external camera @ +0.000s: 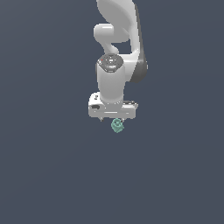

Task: Pick up the object and move it to a goal position.

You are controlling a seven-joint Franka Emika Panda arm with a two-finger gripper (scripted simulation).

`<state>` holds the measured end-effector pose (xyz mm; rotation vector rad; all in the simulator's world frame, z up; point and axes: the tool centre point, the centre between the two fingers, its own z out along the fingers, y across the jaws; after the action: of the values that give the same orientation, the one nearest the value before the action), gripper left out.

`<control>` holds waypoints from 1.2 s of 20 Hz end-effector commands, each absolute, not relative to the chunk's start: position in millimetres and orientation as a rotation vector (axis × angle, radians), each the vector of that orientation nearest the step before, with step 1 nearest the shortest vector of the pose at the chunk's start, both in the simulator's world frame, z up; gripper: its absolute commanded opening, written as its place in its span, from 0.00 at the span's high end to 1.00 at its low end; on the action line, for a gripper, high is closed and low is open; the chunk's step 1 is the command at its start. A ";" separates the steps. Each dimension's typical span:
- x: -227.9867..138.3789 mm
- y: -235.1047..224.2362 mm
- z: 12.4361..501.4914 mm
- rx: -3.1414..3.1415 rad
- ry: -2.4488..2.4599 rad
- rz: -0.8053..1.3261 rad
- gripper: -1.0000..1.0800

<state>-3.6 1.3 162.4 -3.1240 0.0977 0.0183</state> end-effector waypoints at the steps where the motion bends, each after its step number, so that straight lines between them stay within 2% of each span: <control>1: -3.6 1.3 162.4 -3.124 0.098 0.018 0.04; 11: 3.3 -12.2 167.1 -3.121 0.096 0.013 0.04; 24: -7.7 -2.3 148.2 -3.128 -0.092 0.011 0.04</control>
<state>-5.2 -4.5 152.4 -3.1279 -0.0501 0.0105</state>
